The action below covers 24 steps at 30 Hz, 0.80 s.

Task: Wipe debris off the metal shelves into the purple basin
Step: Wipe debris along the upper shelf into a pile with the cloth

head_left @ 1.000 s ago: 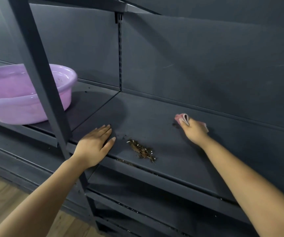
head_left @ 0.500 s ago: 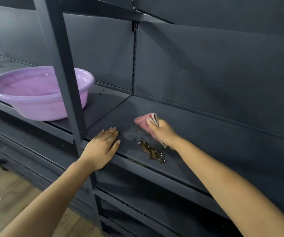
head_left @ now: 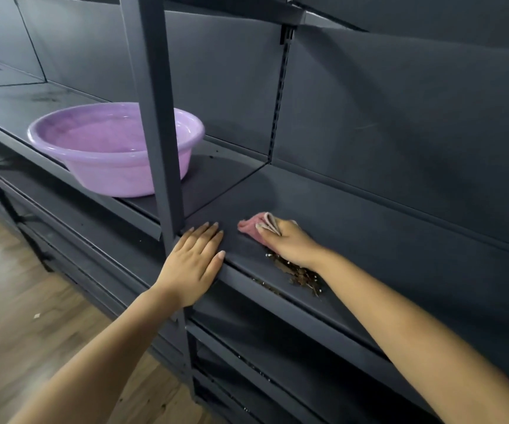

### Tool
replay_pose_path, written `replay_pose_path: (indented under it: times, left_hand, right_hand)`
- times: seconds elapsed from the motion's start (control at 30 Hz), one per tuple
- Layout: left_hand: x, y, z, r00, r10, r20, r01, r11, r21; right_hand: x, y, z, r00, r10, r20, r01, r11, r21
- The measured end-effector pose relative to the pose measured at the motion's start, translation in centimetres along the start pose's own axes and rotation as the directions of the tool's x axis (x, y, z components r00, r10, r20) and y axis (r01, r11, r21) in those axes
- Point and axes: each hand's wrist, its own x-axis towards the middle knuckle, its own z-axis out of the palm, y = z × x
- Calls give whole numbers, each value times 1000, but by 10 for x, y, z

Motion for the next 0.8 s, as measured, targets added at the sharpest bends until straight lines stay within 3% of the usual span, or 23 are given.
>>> replay_pose_path:
  times: [0.1,0.17,0.3,0.43,0.53,0.67,0.8]
  left_hand:
    - [-1,0,0,1000,11,-3,-11,1000,2]
    - [-4,-4,-1,1000,28,-10,-28,1000,-5]
    - [-13,-20,-3,1000,5,-28,-6,999,-46]
    - [-19,-22,4,1000,-24,-20,22,993,-115]
    - [-19,-20,9,999,-51,-16,49,990,-135]
    - [-19,-20,12,998,-63,-5,61,986,-154]
    - [-19,-19,14,997,-76,-7,74,983,-165]
  right_hand:
    - [6,3,-1,997,-71,2,70,991,114]
    - [8,1,-11,992,-97,-76,111,969,220]
    - [25,10,-29,975,-31,-218,85,966,245]
    - [51,21,-26,978,151,-147,-147,988,40]
    - [59,12,-15,975,196,-105,-207,973,-101]
    - [58,-4,0,996,83,20,-83,996,24]
    - [45,-4,5,985,88,148,-123,960,251]
